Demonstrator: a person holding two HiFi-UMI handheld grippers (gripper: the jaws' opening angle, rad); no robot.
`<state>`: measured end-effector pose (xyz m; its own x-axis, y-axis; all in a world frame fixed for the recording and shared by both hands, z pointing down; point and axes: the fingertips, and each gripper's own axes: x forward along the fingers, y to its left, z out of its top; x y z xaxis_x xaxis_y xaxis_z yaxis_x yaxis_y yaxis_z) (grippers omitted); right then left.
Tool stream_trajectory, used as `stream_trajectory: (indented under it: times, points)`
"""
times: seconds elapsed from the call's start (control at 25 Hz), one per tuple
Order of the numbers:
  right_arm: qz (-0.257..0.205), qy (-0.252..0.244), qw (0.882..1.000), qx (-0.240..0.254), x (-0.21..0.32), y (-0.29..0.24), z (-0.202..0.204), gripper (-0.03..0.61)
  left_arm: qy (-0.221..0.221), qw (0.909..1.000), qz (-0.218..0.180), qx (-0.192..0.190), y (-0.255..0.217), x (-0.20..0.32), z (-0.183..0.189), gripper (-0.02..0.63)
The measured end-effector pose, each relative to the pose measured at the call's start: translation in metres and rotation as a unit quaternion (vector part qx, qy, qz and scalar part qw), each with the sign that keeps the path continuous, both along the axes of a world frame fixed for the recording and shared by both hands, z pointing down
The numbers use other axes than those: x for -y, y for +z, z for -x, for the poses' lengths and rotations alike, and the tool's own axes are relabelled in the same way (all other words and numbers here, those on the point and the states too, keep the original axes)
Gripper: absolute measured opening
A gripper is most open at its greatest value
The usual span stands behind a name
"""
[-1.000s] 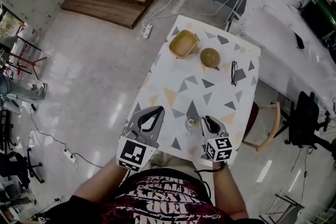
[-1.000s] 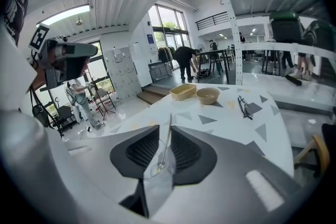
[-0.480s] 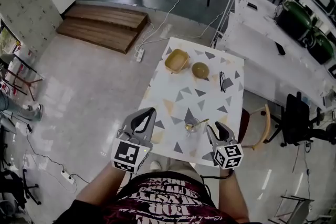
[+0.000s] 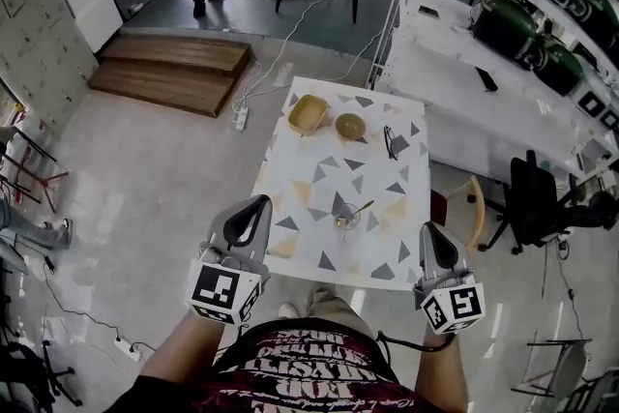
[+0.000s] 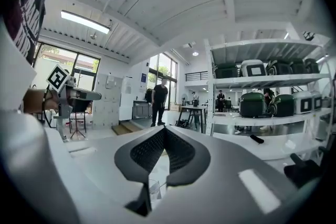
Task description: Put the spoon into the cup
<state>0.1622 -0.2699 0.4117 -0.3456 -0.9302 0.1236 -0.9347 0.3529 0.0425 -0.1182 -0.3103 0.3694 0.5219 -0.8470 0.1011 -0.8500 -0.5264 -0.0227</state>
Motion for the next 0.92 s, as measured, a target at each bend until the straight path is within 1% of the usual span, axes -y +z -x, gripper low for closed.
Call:
stream_trajectory:
  times: [0.16,0.32,0.48,0.68,0.92]
  points:
    - [-0.006,0.013,1.0,-0.002,-0.021,-0.016,0.0,0.028,0.015,0.9998,-0.01,0.002,-0.006,-0.015,-0.006,0.001]
    - [-0.006,0.015,1.0,-0.002,-0.032,-0.014,0.002,0.028,0.018,0.9997,-0.013,0.006,-0.007,-0.029,-0.005,0.001]
    - [0.005,0.019,1.0,0.005,-0.039,-0.007,0.006,0.028,0.019,0.9997,-0.012,0.011,-0.007,-0.039,-0.004,0.001]
    - [0.005,0.012,1.0,0.003,-0.04,-0.007,0.007,0.028,0.02,0.9997,-0.009,0.011,-0.002,-0.041,-0.01,0.001]
    - [0.004,0.004,1.0,-0.001,-0.034,-0.008,0.002,0.028,0.013,0.9999,-0.006,0.01,0.003,-0.029,-0.022,0.001]
